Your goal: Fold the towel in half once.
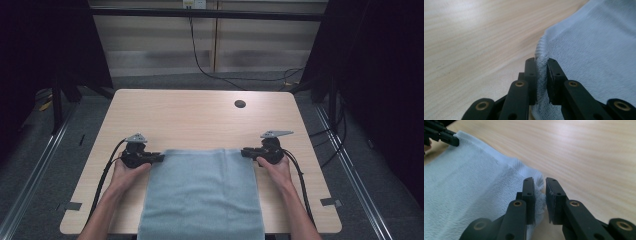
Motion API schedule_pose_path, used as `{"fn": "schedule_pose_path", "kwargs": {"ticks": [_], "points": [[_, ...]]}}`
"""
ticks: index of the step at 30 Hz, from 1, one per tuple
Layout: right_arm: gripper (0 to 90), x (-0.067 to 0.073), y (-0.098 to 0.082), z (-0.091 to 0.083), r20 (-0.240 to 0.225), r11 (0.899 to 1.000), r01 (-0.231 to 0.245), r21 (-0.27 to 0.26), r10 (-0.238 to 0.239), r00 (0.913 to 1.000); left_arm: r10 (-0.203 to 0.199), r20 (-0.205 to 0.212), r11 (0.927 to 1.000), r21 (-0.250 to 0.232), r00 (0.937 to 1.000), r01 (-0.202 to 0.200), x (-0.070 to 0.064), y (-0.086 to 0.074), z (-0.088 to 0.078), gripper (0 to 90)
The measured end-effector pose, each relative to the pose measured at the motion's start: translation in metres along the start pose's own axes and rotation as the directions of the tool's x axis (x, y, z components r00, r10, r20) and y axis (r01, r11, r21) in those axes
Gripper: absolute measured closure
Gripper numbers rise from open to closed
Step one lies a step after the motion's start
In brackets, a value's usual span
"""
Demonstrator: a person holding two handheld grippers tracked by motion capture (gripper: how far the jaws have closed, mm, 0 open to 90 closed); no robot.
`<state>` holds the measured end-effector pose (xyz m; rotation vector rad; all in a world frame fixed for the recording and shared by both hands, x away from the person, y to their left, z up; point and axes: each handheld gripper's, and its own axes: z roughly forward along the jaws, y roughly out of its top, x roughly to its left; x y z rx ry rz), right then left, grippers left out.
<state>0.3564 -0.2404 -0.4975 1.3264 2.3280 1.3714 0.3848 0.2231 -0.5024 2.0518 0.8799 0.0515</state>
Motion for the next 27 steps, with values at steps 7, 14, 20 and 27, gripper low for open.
{"fn": "schedule_pose_path", "kwargs": {"ticks": [7, 14, 20, 27], "points": [[78.6, 0.002, 0.017, -0.026, -0.012, 0.997, 0.008, -0.077, -0.009, 0.9999, -0.02, 0.04, 0.9916, -0.127, 0.999, 0.025, -0.004, 0.011, -0.025, 80.8], [78.5, 0.01, 0.045, -0.043, -0.027, 0.988, 0.036, -0.151, -0.041, 0.9988, -0.009, 0.059, 0.9708, -0.239, 0.9982, 0.023, -0.011, 0.038, -0.052, 80.8], [78.6, 0.015, 0.073, -0.06, -0.019, 0.976, 0.07, -0.208, -0.076, 0.9969, 0.009, 0.048, 0.9535, -0.301, 0.9988, 0.006, -0.014, 0.061, -0.07, 80.8], [78.7, 0.016, 0.099, -0.078, 0.008, 0.967, 0.1, -0.233, -0.101, 0.9948, 0.04, 0.038, 0.9374, -0.348, 0.9985, -0.024, -0.019, 0.089, -0.089, 80.7]]}}
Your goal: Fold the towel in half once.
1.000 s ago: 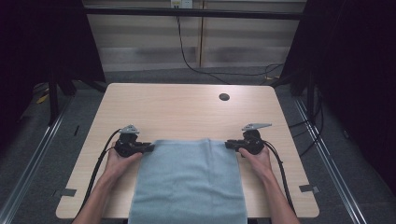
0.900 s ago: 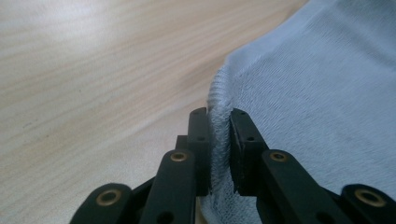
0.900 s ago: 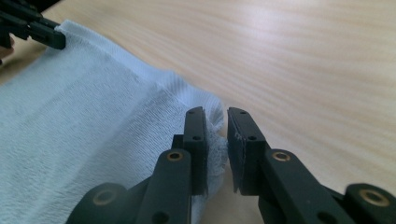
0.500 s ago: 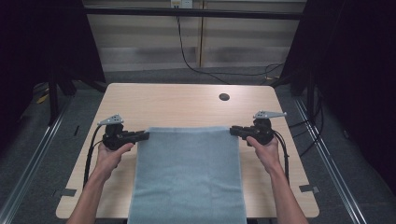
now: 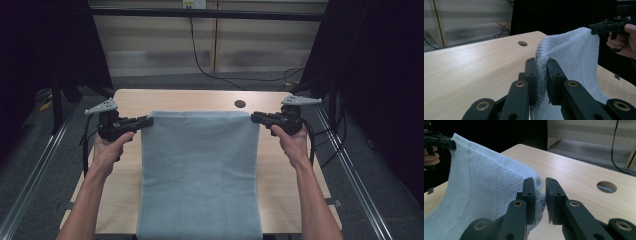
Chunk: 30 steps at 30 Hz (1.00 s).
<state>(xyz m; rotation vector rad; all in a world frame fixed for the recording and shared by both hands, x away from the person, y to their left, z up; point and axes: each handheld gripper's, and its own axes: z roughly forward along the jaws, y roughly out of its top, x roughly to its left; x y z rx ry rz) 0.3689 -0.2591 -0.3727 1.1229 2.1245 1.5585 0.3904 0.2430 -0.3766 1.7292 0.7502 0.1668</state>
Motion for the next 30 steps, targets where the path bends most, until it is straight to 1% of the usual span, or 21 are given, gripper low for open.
{"fn": "schedule_pose_path", "kwargs": {"ticks": [4, 6, 11, 14, 17, 19, 21, 23, 24, 26, 29, 30], "points": [[78.7, 0.002, 0.013, -0.004, 0.007, 1.0, 0.022, -0.008, -0.022, 0.9997, 0.011, 0.006, 0.9999, -0.006, 0.9999, -0.011, -0.001, 0.014, 0.002, 80.7], [78.7, 0.003, 0.021, -0.005, 0.01, 0.999, 0.031, -0.012, -0.031, 0.9995, 0.002, 0.024, 0.9996, -0.029, 0.9997, -0.001, 0.0, 0.021, 0.001, 80.7], [78.7, 0.002, 0.042, -0.008, -0.003, 0.999, 0.038, -0.032, -0.038, 0.9993, 0.018, 0.013, 0.9992, -0.037, 0.9998, -0.017, 0.001, 0.037, -0.003, 80.7], [78.7, 0.002, 0.054, -0.011, 0.001, 0.998, 0.047, -0.044, -0.047, 0.9989, 0.034, 0.017, 0.998, -0.054, 0.9993, -0.033, -0.003, 0.047, -0.004, 80.7], [78.8, 0.003, 0.065, -0.015, 0.007, 0.997, 0.055, -0.059, -0.054, 0.9985, 0.045, 0.014, 0.9974, -0.057, 0.9989, -0.044, -0.005, 0.058, -0.005, 80.8], [78.8, 0.004, 0.072, -0.016, 0.016, 0.996, 0.067, -0.058, -0.066, 0.9977, 0.054, 0.005, 0.9969, -0.057, 0.9985, -0.053, -0.006, 0.065, -0.005, 80.8], [78.9, 0.005, 0.081, -0.018, 0.02, 0.995, 0.073, -0.067, -0.072, 0.9972, 0.054, 0.0, 0.9961, -0.07, 0.9985, -0.054, -0.005, 0.074, -0.005, 80.8], [79.0, 0.005, 0.092, -0.019, 0.031, 0.994, 0.08, -0.078, -0.078, 0.9965, 0.064, -0.008, 0.995, -0.076, 0.9979, -0.065, -0.006, 0.085, -0.007, 80.8], [79.1, 0.005, 0.096, -0.02, 0.034, 0.993, 0.081, -0.083, -0.078, 0.9963, 0.062, -0.013, 0.9941, -0.089, 0.998, -0.063, -0.006, 0.089, -0.006, 80.7], [79.2, 0.005, 0.104, -0.021, 0.051, 0.992, 0.089, -0.088, -0.085, 0.9951, 0.069, -0.021, 0.9934, -0.09, 0.9974, -0.071, -0.005, 0.099, -0.007, 80.8], [79.3, 0.004, 0.118, -0.025, 0.058, 0.989, 0.087, -0.117, -0.08, 0.9951, 0.067, -0.03, 0.9912, -0.113, 0.9973, -0.07, -0.005, 0.111, -0.008, 80.8], [79.4, 0.004, 0.122, -0.026, 0.059, 0.988, 0.085, -0.13, -0.078, 0.9952, 0.08, -0.045, 0.9905, -0.108, 0.9958, -0.085, -0.007, 0.114, -0.008, 80.7]]}}
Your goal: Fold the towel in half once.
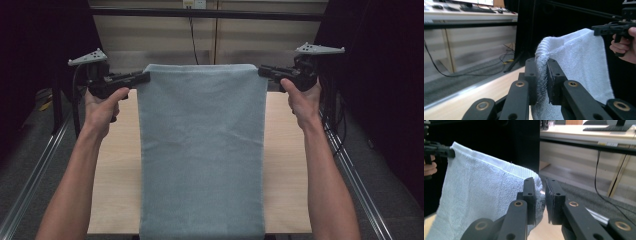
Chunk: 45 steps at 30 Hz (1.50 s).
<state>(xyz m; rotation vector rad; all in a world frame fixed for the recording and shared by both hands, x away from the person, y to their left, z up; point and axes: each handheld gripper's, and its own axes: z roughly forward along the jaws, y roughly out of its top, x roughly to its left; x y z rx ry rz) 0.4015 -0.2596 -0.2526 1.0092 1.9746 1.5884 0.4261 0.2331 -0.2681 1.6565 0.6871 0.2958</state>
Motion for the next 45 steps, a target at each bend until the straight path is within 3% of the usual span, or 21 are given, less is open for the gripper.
{"fn": "schedule_pose_path", "kwargs": {"ticks": [2, 4, 10, 13, 16, 20, 23, 26, 29, 33, 35, 36, 37, 38, 39, 40, 41, 42, 43, 44, 45], "points": [[79.5, 0.001, 0.005, 0.0, 0.004, 1.0, 0.001, -0.009, -0.001, 1.0, -0.002, 0.03, 0.9997, -0.025, 0.9995, 0.003, -0.003, 0.003, -0.002, 80.8], [79.5, 0.005, 0.004, 0.0, -0.017, 1.0, 0.006, -0.017, -0.006, 0.9998, 0.023, 0.02, 0.9997, -0.008, 0.9995, -0.023, -0.009, 0.001, -0.002, 80.7], [79.4, 0.023, -0.022, -0.006, -0.06, 0.999, 0.038, 0.011, -0.037, 0.9975, 0.043, 0.067, 0.9991, 0.003, 0.9968, -0.043, -0.024, -0.023, -0.012, 80.7], [79.4, 0.035, -0.04, -0.019, -0.081, 0.999, 0.034, 0.006, -0.034, 0.9961, 0.04, 0.06, 0.999, 0.016, 0.9974, -0.041, -0.03, -0.043, -0.022, 80.7], [79.4, 0.047, -0.062, -0.034, -0.094, 0.999, 0.035, 0.022, -0.033, 0.995, -0.004, 0.066, 0.9999, 0.014, 0.9978, 0.003, -0.035, -0.065, -0.033, 80.7], [79.3, 0.058, -0.094, -0.051, -0.118, 0.999, 0.011, 0.043, -0.006, 0.993, -0.011, 0.064, 0.9997, 0.021, 0.9979, 0.009, -0.048, -0.095, -0.05, 80.7], [79.3, 0.063, -0.117, -0.059, -0.124, 0.997, -0.001, 0.08, 0.011, 0.9922, -0.038, 0.063, 0.9975, 0.062, 0.9973, 0.034, -0.055, -0.123, -0.058, 80.6], [79.3, 0.073, -0.139, -0.065, -0.14, 0.994, -0.018, 0.11, 0.034, 0.9896, -0.036, 0.076, 0.9913, 0.129, 0.9964, 0.026, -0.067, -0.152, -0.064, 80.6], [79.3, 0.084, -0.165, -0.066, -0.152, 0.985, -0.029, 0.171, 0.055, 0.9868, -0.08, 0.083, 0.9863, 0.151, 0.9934, 0.066, -0.072, -0.175, -0.071, 80.6], [79.3, 0.093, -0.197, -0.067, -0.157, 0.97, -0.064, 0.234, 0.103, 0.9821, -0.103, 0.084, 0.9635, 0.256, 0.9912, 0.079, -0.079, -0.207, -0.077, 80.6], [79.2, 0.098, -0.212, -0.065, -0.165, 0.958, -0.071, 0.278, 0.12, 0.979, -0.125, 0.092, 0.9548, 0.282, 0.9879, 0.095, -0.082, -0.221, -0.078, 80.5], [79.3, 0.1, -0.218, -0.064, -0.159, 0.952, -0.066, 0.299, 0.118, 0.9802, -0.146, 0.094, 0.9464, 0.303, 0.9849, 0.111, -0.083, -0.231, -0.076, 80.5], [79.2, 0.101, -0.227, -0.063, -0.163, 0.945, -0.075, 0.319, 0.133, 0.9776, -0.175, 0.08, 0.9345, 0.327, 0.9813, 0.14, -0.083, -0.24, -0.073, 80.5], [79.2, 0.102, -0.234, -0.061, -0.16, 0.939, -0.084, 0.333, 0.144, 0.9766, -0.2, 0.092, 0.9218, 0.355, 0.9756, 0.155, -0.084, -0.249, -0.071, 80.5], [79.2, 0.103, -0.24, -0.06, -0.153, 0.932, -0.082, 0.353, 0.144, 0.9776, -0.187, 0.112, 0.9139, 0.384, 0.976, 0.131, -0.086, -0.257, -0.068, 80.5], [79.2, 0.104, -0.246, -0.059, -0.148, 0.925, -0.082, 0.37, 0.146, 0.9783, -0.214, 0.084, 0.8989, 0.407, 0.9732, 0.162, -0.087, -0.264, -0.066, 80.3], [79.2, 0.104, -0.252, -0.059, -0.148, 0.92, -0.086, 0.383, 0.153, 0.9771, -0.24, 0.094, 0.895, 0.407, 0.9662, 0.183, -0.088, -0.267, -0.065, 80.3], [79.2, 0.104, -0.256, -0.058, -0.15, 0.913, -0.093, 0.397, 0.165, 0.9748, -0.235, 0.127, 0.8987, 0.406, 0.9636, 0.165, -0.092, -0.268, -0.063, 80.4], [79.2, 0.105, -0.261, -0.056, -0.148, 0.903, -0.086, 0.422, 0.162, 0.9755, -0.2, 0.123, 0.8913, 0.435, 0.9721, 0.128, -0.097, -0.269, -0.06, 80.3], [79.2, 0.106, -0.265, -0.054, -0.141, 0.889, -0.076, 0.452, 0.155, 0.9777, -0.194, 0.127, 0.8825, 0.456, 0.9728, 0.117, -0.098, -0.272, -0.058, 80.3], [79.2, 0.106, -0.269, -0.053, -0.146, 0.883, -0.082, 0.462, 0.167, 0.9751, -0.204, 0.124, 0.8785, 0.461, 0.9712, 0.125, -0.097, -0.274, -0.056, 80.2]]}}
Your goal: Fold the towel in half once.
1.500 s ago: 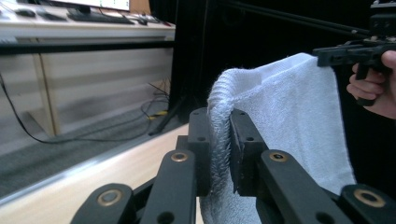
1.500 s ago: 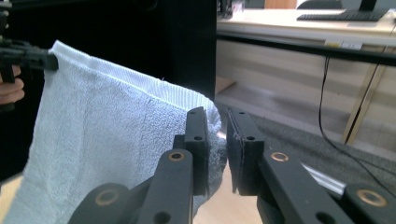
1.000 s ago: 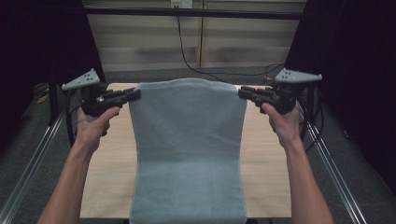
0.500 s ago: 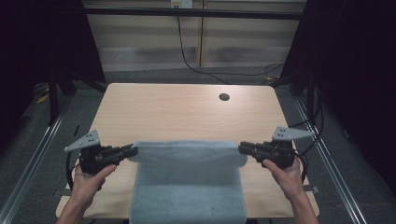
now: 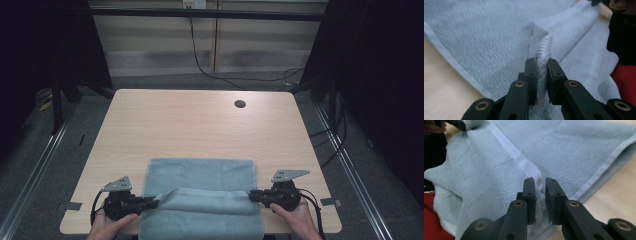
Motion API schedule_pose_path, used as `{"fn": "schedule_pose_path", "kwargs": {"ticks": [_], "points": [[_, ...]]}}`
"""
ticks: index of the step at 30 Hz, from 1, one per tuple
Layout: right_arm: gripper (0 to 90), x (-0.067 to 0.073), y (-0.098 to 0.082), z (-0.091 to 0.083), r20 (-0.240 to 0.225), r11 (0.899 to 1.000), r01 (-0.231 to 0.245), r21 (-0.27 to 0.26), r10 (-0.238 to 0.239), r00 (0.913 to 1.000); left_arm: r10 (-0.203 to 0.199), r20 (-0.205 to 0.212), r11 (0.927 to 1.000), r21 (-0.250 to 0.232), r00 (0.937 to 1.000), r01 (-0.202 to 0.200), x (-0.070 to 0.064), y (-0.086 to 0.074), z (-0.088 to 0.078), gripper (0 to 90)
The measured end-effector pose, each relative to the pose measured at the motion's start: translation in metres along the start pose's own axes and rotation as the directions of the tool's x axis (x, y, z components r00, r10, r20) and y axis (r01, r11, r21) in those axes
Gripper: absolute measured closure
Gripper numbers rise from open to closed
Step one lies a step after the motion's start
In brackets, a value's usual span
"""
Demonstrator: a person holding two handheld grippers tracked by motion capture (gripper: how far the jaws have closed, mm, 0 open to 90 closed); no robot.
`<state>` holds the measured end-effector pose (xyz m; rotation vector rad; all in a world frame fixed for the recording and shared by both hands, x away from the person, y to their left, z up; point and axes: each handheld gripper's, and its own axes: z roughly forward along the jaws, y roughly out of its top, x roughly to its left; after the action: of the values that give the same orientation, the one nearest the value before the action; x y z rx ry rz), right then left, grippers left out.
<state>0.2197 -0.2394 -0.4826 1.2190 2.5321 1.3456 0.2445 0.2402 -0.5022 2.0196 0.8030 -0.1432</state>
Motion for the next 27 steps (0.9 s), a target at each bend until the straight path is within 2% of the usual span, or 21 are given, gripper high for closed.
{"fn": "schedule_pose_path", "kwargs": {"ticks": [1, 3, 5, 7, 9, 13, 15, 17, 18, 21, 22, 24, 27], "points": [[79.2, 0.0, -0.003, 0.002, -0.004, 1.0, -0.009, 0.012, 0.009, 1.0, -0.018, -0.007, 0.9998, -0.002, 0.9998, 0.018, 0.003, 0.0, 0.0, 80.2], [79.1, -0.001, -0.009, 0.006, -0.011, 0.999, -0.023, 0.039, 0.024, 0.9997, 0.002, -0.048, 0.9998, 0.018, 0.9988, -0.001, 0.01, 0.001, 0.0, 80.1], [79.1, -0.006, -0.011, 0.009, -0.029, 0.998, -0.041, 0.039, 0.043, 0.9987, -0.043, -0.027, 0.999, 0.003, 0.9987, 0.043, 0.02, 0.001, -0.001, 80.3], [79.2, -0.008, -0.009, 0.012, -0.015, 0.998, -0.029, 0.047, 0.029, 0.9995, -0.029, -0.034, 0.9995, 0.006, 0.999, 0.029, 0.022, 0.004, 0.001, 80.4], [79.3, -0.01, -0.005, 0.017, 0.001, 0.999, -0.024, 0.049, 0.024, 0.9997, -0.034, -0.047, 0.9994, -0.001, 0.9983, 0.034, 0.024, 0.006, 0.003, 80.5], [79.5, -0.024, 0.006, 0.024, 0.029, 0.999, -0.024, 0.043, 0.023, 0.9993, -0.03, -0.057, 0.9995, -0.011, 0.9979, 0.029, 0.038, 0.016, 0.008, 80.4], [79.6, -0.032, 0.013, 0.028, 0.046, 0.999, -0.024, 0.039, 0.022, 0.9987, -0.012, -0.093, 0.9999, -0.006, 0.9956, 0.012, 0.047, 0.027, 0.013, 80.4], [79.6, -0.04, 0.021, 0.035, 0.075, 1.0, -0.012, 0.022, 0.011, 0.9971, -0.011, -0.119, 0.9999, -0.005, 0.9928, 0.011, 0.057, 0.037, 0.018, 80.4], [79.6, -0.044, 0.023, 0.036, 0.073, 1.0, -0.02, 0.015, 0.019, 0.9971, -0.016, -0.112, 0.9999, -0.003, 0.9935, 0.016, 0.063, 0.042, 0.021, 80.4], [79.7, -0.055, 0.036, 0.043, 0.12, 1.0, 0.0, 0.028, -0.004, 0.9928, -0.047, -0.111, 0.9987, -0.025, 0.9927, 0.044, 0.081, 0.054, 0.028, 80.4], [79.7, -0.058, 0.041, 0.045, 0.135, 0.999, 0.007, 0.033, -0.012, 0.9908, -0.042, -0.122, 0.9989, -0.026, 0.9917, 0.04, 0.085, 0.058, 0.031, 80.4], [79.7, -0.066, 0.049, 0.049, 0.152, 0.999, 0.0, 0.034, -0.005, 0.9883, -0.044, -0.143, 0.9986, -0.035, 0.9887, 0.039, 0.091, 0.065, 0.035, 80.4], [79.6, -0.082, 0.06, 0.057, 0.177, 1.0, -0.022, 0.006, 0.02, 0.984, -0.08, -0.143, 0.9954, -0.063, 0.9865, 0.071, 0.104, 0.072, 0.04, 80.4]]}}
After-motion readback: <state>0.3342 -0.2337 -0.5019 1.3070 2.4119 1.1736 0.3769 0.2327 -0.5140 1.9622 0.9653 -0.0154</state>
